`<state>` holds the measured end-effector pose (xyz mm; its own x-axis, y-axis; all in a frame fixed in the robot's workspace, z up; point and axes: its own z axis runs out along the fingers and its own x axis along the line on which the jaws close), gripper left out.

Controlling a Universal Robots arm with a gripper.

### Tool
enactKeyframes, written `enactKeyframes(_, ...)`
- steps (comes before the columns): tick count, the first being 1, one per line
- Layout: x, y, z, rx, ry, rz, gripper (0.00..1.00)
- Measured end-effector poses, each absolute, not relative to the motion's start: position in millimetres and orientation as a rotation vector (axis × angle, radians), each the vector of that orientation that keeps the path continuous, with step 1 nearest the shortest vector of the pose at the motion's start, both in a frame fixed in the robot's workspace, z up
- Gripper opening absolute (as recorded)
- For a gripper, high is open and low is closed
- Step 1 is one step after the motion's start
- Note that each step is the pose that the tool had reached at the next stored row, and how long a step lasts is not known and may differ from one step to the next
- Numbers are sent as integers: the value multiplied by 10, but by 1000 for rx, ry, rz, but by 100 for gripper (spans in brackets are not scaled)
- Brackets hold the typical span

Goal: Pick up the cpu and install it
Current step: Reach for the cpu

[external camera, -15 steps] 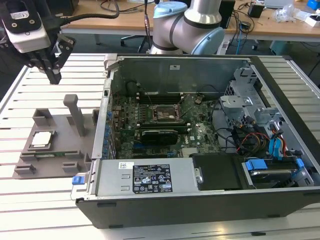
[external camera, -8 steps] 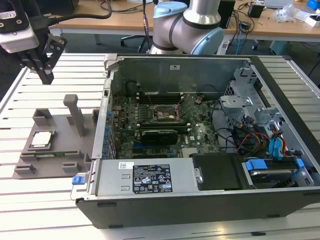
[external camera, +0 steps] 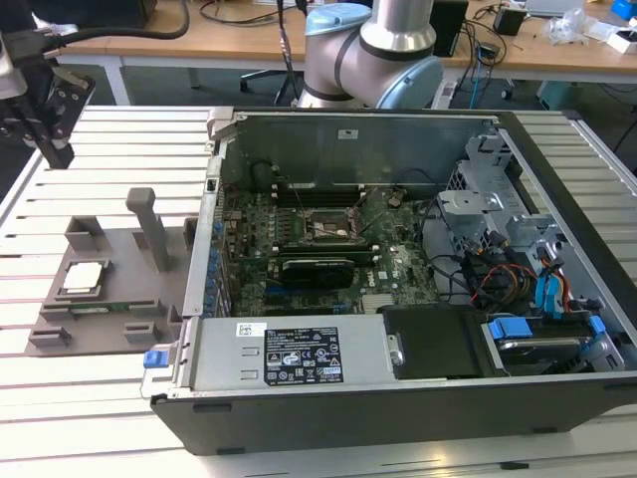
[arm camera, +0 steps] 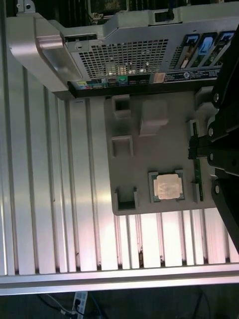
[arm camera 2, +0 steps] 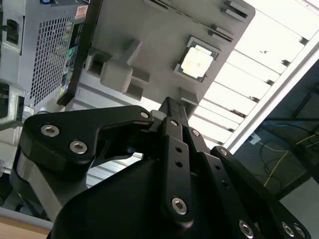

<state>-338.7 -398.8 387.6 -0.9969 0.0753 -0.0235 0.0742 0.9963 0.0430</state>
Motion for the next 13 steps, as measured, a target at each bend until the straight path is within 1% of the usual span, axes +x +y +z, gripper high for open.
enactKeyframes(13, -3665, -3988, 3868, 117, 3114, 66, 11)
